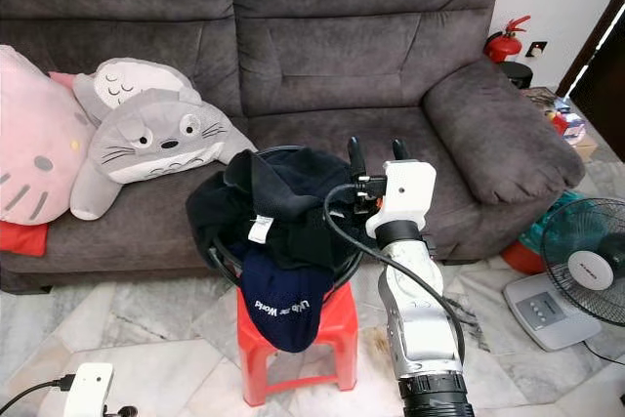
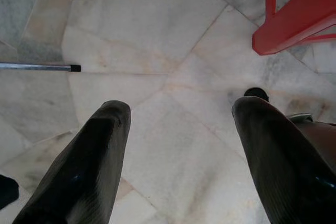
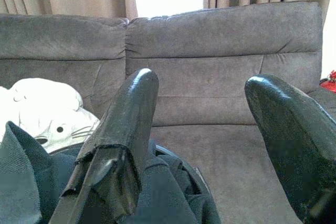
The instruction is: Hang hanger
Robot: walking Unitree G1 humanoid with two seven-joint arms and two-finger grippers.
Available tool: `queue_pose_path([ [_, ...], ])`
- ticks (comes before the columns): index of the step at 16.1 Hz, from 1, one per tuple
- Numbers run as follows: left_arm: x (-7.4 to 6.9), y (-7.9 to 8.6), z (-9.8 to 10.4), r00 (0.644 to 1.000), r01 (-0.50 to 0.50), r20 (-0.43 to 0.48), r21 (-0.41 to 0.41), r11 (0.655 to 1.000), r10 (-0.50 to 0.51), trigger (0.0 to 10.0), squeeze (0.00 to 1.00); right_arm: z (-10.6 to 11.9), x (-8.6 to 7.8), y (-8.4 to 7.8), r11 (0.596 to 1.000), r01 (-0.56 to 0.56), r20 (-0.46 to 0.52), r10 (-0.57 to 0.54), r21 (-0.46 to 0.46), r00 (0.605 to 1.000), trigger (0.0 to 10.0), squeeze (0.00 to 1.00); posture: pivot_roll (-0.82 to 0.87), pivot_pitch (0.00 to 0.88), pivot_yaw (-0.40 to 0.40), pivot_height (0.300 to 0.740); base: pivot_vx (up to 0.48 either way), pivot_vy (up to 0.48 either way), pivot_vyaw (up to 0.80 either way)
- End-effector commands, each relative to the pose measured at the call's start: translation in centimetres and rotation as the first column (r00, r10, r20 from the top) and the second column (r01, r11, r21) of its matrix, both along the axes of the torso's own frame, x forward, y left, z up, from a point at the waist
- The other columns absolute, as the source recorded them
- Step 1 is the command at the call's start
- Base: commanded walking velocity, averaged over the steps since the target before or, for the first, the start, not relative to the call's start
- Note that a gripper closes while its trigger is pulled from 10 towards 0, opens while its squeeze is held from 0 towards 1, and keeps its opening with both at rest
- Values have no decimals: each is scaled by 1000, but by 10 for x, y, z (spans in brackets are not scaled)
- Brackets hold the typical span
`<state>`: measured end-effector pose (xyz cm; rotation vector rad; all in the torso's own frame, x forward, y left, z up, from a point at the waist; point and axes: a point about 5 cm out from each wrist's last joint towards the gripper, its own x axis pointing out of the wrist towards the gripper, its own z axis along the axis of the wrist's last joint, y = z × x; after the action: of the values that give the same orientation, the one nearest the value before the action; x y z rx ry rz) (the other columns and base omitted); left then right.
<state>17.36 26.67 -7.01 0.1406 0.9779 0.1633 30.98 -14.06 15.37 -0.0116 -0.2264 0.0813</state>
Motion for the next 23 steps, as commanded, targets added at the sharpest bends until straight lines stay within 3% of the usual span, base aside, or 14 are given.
queue_pose_path([
  [1, -4, 1, -2, 1000, 0, -16, -1, 1000, 0, 10000, 0, 6, -2, 3, 999, -26, 36, 27, -30, 999, 10000, 0, -131, 34, 30, 740, 255, 0, 0],
  [4, -3, 0, -1, 1000, 3, -17, 0, 1000, -3, 10000, 0, 5, -3, 10, 996, -60, 39, 63, -71, 997, 10000, 0, -132, 40, 30, 740, 256, 0, 635],
  [6, -3, 0, -2, 1000, 2, -16, -2, 1000, -2, 10000, 0, 3, -4, 12, 996, -72, 27, 74, -47, 997, 10000, 0, -129, 41, 29, 740, 263, 0, 0],
  [13, -3, 0, -1, 1000, 5, -15, 9, 1000, -5, 10000, 0, 4, -10, 9, 997, -61, 36, 62, -50, 997, 10000, 0, -138, 50, 29, 740, 77, 0, 0],
  [15, -3, 0, -2, 1000, 5, -18, 10, 1000, -5, 10000, 0, 3, -19, 1, 991, -3, 27, 6, -134, 1000, 10000, 0, -141, 54, 28, 740, 0, 0, 0],
  [16, -4, 1, -2, 1000, 5, -19, 10, 1000, -5, 10000, 0, 3, -24, -5, 964, 33, 25, -27, -265, 999, 10000, 0, -144, 58, 29, 740, 0, 0, 0],
  [17, -4, 1, -2, 1000, 6, -19, 11, 1000, -6, 10000, 0, 3, -31, -13, 908, 69, 22, -66, -412, 998, 10000, 0, -151, 61, 32, 740, 0, 0, 0],
  [18, -4, 1, -2, 1000, 8, -21, 12, 1000, -8, 10000, 0, 4, -36, -20, 850, 86, 19, -89, -520, 996, 10000, 0, -158, 61, 34, 740, 0, 0, 0],
  [19, -3, 1, -1, 1000, 12, -23, 14, 1000, -12, 10000, 0, 5, -43, -27, 767, 78, 14, -90, -637, 996, 10000, 0, -163, 62, 36, 740, 0, 0, 0],
  [20, -3, 1, -1, 1000, 15, -24, 14, 1000, -15, 10000, 0, 5, -47, -30, 714, 53, -4, -78, -699, 997, 10000, 0, -167, 62, 37, 740, 0, 0, 0],
  [21, -3, 1, -1, 1000, 18, -24, 14, 1000, -17, 10000, 0, 5, -49, -31, 685, 25, -28, -66, -728, 997, 10000, 0, -169, 63, 38, 740, 0, 0, 0],
  [23, -2, 1, -1, 999, 23, -26, 15, 1000, -23, 10000, 0, -11, -51, -22, 608, -158, -183, 22, -778, 983, 10000, 0, -173, 62, 40, 740, 0, 0, 0],
])
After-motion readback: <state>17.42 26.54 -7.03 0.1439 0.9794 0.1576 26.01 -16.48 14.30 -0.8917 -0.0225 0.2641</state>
